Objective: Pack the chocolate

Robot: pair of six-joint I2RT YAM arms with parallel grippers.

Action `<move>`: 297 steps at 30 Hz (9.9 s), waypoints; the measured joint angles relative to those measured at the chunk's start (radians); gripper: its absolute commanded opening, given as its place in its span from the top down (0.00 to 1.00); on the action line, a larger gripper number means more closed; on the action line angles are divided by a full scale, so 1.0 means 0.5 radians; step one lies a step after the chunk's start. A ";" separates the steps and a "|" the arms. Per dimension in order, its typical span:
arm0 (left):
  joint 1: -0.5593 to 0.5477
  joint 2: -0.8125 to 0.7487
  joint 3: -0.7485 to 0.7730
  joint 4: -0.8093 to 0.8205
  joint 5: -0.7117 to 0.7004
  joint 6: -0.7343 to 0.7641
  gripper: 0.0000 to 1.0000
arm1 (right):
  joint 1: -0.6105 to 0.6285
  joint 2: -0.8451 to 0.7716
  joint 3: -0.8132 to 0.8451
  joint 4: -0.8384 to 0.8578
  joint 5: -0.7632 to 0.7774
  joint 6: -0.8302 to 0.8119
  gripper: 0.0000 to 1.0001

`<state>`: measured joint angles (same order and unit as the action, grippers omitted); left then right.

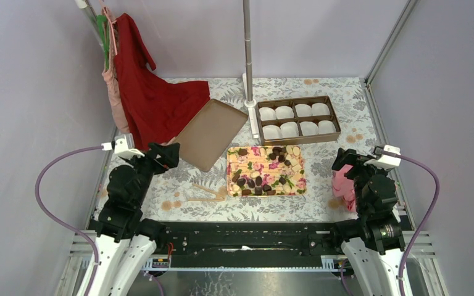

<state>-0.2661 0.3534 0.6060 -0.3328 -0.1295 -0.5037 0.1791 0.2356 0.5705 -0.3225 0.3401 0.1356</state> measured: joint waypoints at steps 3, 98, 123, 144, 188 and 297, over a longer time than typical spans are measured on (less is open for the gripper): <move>0.000 0.052 0.000 -0.056 0.031 -0.164 0.01 | 0.000 0.000 0.001 0.000 -0.024 0.002 0.00; -0.522 1.491 0.009 -0.439 -0.303 -1.212 1.00 | 0.235 -0.422 -0.103 0.044 -0.189 -0.006 0.00; -0.520 1.286 0.291 -0.144 -0.235 -0.876 1.00 | 0.241 0.581 -0.098 0.387 -1.070 0.336 0.00; -0.523 1.423 -0.045 1.502 0.526 -0.922 1.00 | 0.361 1.363 -0.486 1.841 -1.544 1.484 0.00; -0.902 2.348 0.291 2.930 0.674 -1.430 1.00 | 0.413 1.637 -0.414 2.591 -1.626 2.080 0.21; -0.953 2.078 0.186 1.553 0.278 -1.762 1.00 | 1.141 1.714 0.372 0.704 -0.829 0.142 0.48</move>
<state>-0.7425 1.3926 0.6991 0.4435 0.0093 -1.3849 0.7494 1.0927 0.7567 0.0296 -0.0746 0.2066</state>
